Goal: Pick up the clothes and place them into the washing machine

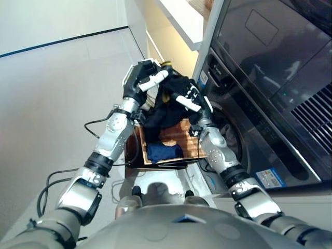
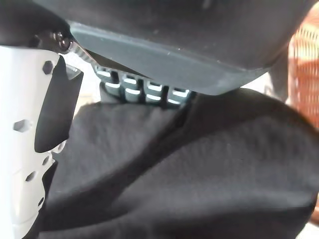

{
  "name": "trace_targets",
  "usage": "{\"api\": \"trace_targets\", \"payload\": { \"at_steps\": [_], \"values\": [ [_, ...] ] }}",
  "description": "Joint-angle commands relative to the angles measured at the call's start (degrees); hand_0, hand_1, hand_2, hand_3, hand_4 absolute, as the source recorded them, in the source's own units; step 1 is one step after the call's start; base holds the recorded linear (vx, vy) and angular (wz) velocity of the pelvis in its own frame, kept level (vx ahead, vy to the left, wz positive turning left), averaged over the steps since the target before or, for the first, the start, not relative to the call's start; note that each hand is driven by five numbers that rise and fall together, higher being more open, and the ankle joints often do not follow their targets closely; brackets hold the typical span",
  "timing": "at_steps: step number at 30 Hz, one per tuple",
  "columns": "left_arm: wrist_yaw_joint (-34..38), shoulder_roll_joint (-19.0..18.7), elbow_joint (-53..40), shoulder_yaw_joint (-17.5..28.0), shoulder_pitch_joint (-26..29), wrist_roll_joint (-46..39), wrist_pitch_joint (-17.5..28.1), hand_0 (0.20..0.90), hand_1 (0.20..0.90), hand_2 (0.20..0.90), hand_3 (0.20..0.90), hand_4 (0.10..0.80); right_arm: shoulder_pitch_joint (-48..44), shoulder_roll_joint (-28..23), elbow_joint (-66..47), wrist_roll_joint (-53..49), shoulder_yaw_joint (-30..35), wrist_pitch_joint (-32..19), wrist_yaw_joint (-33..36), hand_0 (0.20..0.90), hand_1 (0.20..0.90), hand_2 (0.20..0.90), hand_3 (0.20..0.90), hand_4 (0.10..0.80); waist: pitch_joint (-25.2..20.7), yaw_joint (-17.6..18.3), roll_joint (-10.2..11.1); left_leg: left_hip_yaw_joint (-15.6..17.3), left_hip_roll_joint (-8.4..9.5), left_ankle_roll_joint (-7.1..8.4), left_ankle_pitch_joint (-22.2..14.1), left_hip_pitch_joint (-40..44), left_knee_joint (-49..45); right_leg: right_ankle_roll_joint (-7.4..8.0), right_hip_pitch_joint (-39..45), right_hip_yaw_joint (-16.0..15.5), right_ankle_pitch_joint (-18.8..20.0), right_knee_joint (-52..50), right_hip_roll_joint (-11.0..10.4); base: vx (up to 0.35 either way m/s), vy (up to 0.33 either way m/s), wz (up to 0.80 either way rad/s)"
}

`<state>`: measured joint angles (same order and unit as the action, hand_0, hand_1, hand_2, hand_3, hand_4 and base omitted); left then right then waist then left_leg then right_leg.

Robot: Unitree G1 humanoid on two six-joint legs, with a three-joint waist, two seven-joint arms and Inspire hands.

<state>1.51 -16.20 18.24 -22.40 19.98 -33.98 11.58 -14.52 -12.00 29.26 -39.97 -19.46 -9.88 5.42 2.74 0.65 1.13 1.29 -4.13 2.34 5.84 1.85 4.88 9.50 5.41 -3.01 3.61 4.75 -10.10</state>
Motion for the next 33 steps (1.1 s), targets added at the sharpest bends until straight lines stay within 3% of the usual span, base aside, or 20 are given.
{"api": "trace_targets", "payload": {
  "at_steps": [1,7,28,29,30,33],
  "values": [
    [0.66,0.89,3.07,3.95,7.40,1.41,6.12,0.200,0.200,0.200,0.200,0.300,-5.17,2.47,-0.23,3.42,4.88,-5.82,0.71,0.900,0.900,0.900,0.900,0.800,-4.56,-2.07,0.00,-0.90,0.72,2.01,-5.99,2.81,0.12,1.08,-3.44,-0.05,-0.94,-3.85,-1.75,0.000,0.000,0.00],
    [2.19,0.52,2.99,4.93,7.85,2.07,5.85,0.200,0.200,0.200,0.200,0.300,-3.98,2.24,1.42,7.24,6.33,-4.62,4.26,0.900,0.900,0.900,0.900,0.800,-4.54,-1.77,-0.13,-0.88,0.74,2.06,-5.98,2.70,0.12,1.01,-3.52,0.10,-0.85,-3.78,-1.72,0.000,0.000,0.00],
    [3.81,0.75,4.35,6.10,7.80,3.97,6.36,0.200,0.200,0.200,0.200,0.300,-3.47,1.15,1.38,8.93,6.62,-4.96,4.02,0.900,0.900,0.900,0.900,0.800,-4.42,-1.24,-0.32,-0.55,0.65,2.17,-6.02,2.58,0.12,1.07,-3.78,0.34,-0.65,-3.49,-1.60,0.000,0.000,0.00],
    [3.75,0.80,4.30,6.06,7.71,3.97,6.38,0.200,0.200,0.200,0.200,0.300,-3.52,1.11,1.32,9.26,6.54,-4.97,3.97,0.461,0.461,0.461,0.461,0.486,-4.45,-1.26,-0.29,-0.61,0.62,2.17,-6.03,2.54,0.12,1.08,-3.75,0.30,-0.64,-3.42,-1.61,0.000,0.000,0.00],
    [3.73,0.86,4.23,6.10,7.65,3.99,6.42,0.200,0.200,0.200,0.200,0.300,-3.54,1.05,1.10,9.52,6.56,-5.04,3.97,0.200,0.200,0.200,0.200,0.300,-4.47,-1.28,-0.29,-0.66,0.60,2.15,-6.03,2.55,0.12,1.06,-3.71,0.25,-0.67,-3.44,-1.62,0.000,0.000,0.00],
    [3.82,0.87,4.03,6.36,7.56,4.07,6.41,0.200,0.200,0.200,0.200,0.300,-3.63,1.06,-0.04,10.02,6.50,-5.30,4.20,0.200,0.200,0.200,0.200,0.300,-4.49,-1.30,-0.29,-0.65,0.54,2.17,-6.02,2.55,0.12,1.06,-3.79,0.28,-0.67,-3.45,-1.59,0.000,0.000,0.00]
  ]
}}
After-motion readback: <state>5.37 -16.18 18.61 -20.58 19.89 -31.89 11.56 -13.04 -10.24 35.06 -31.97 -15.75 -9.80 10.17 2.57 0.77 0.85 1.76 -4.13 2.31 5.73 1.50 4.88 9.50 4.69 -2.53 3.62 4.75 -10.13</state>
